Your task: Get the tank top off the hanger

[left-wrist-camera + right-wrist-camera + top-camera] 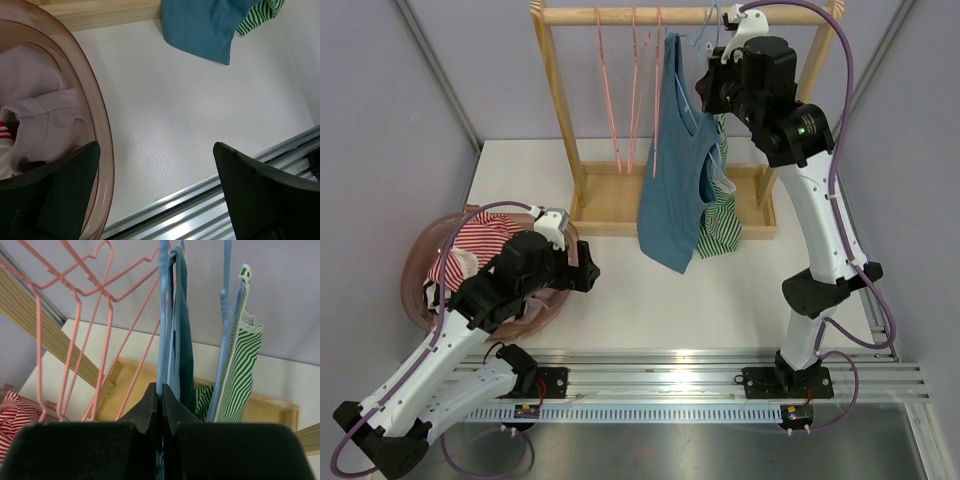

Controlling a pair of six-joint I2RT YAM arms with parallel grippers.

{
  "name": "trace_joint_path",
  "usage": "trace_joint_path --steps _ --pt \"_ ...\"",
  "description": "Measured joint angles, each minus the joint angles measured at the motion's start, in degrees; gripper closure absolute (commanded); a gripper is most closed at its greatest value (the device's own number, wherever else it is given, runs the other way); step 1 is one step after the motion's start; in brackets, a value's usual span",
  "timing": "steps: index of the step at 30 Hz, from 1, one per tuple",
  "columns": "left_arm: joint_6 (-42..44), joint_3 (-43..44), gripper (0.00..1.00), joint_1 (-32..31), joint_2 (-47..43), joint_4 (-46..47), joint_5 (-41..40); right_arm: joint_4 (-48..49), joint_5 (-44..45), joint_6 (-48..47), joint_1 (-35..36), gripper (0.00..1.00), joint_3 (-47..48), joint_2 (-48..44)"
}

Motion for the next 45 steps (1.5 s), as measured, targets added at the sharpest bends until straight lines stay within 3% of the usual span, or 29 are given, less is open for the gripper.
trace_joint_path --steps 9,15,21,28,35,41,45 --pt "0.0 0.0 0.01 0.0 -1.7 0.0 -0.3 1.0 -2.4 1.3 0.0 1.00 -2.9 -6.6" --pt "0.0 1.0 0.01 0.0 -4.9 0.4 -0.4 0.8 -7.5 3.2 0.0 1.00 -16.8 -18.3" --pt "0.0 10.8 0.01 -2.4 -1.5 0.8 -0.8 -1.4 -12.3 5.0 0.0 1.00 -31.3 -34.4" --pt "2.6 25.2 0.01 -14.0 6.7 4.8 -4.7 -5.9 -19.2 7.0 0.0 1.00 -44.4 -52.9" --pt "10.9 38.8 0.01 -35.9 19.8 9.8 -18.5 -12.0 -26.1 9.1 0.0 1.00 -48.0 -63.0" --pt "13.4 43.3 0.02 -38.2 29.1 12.4 -23.4 -14.5 -29.6 10.5 0.0 1.00 -47.8 -64.5" --pt "13.8 43.3 0.12 -38.3 32.0 12.7 -24.7 -15.9 -30.7 11.1 0.0 1.00 -47.6 -65.0"
